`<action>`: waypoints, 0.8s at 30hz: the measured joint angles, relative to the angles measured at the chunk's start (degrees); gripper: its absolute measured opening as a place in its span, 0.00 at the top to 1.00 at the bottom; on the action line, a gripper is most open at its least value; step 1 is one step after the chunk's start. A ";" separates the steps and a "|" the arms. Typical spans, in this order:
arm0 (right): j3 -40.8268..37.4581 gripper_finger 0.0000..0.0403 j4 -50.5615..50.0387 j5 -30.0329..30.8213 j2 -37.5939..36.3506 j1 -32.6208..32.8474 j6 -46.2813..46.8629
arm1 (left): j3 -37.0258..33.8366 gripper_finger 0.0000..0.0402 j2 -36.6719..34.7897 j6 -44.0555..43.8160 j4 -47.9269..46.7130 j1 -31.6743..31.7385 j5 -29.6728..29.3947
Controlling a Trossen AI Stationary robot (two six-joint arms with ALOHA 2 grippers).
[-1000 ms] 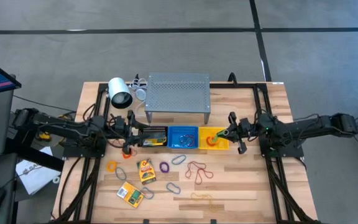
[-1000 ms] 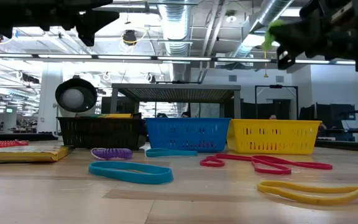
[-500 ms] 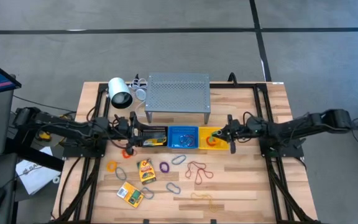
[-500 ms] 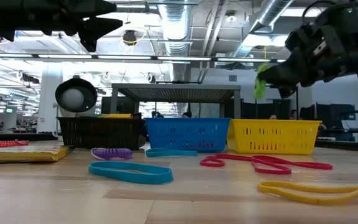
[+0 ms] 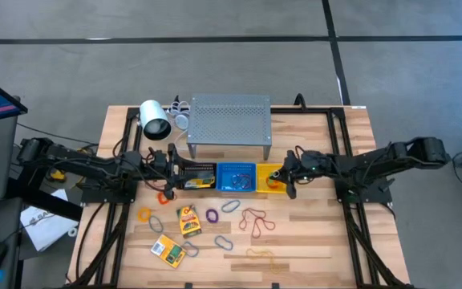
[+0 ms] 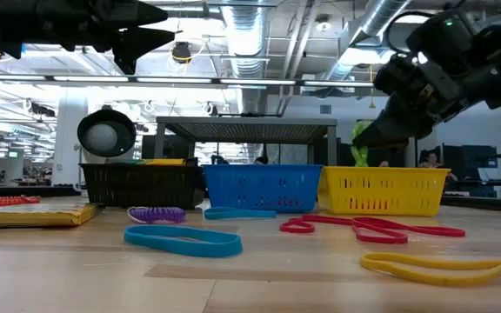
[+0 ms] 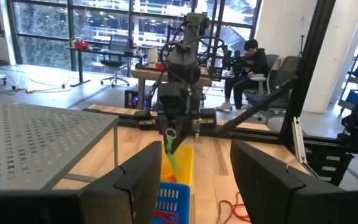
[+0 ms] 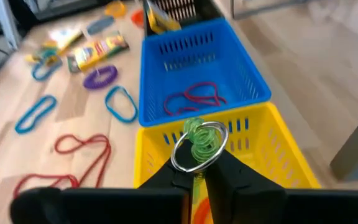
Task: Pick & Place Office Desk Supplies
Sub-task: Put the right green spiral keychain into the yellow bin
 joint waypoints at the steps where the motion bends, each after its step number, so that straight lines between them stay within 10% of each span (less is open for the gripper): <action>1: 0.79 0.94 -1.18 0.25 0.52 0.00 0.00 | 0.00 0.54 0.00 0.00 0.02 0.00 0.00; 24: 6.97 0.84 -8.36 -0.25 8.19 0.00 -0.02 | 0.00 0.54 0.00 0.00 -0.75 0.00 0.11</action>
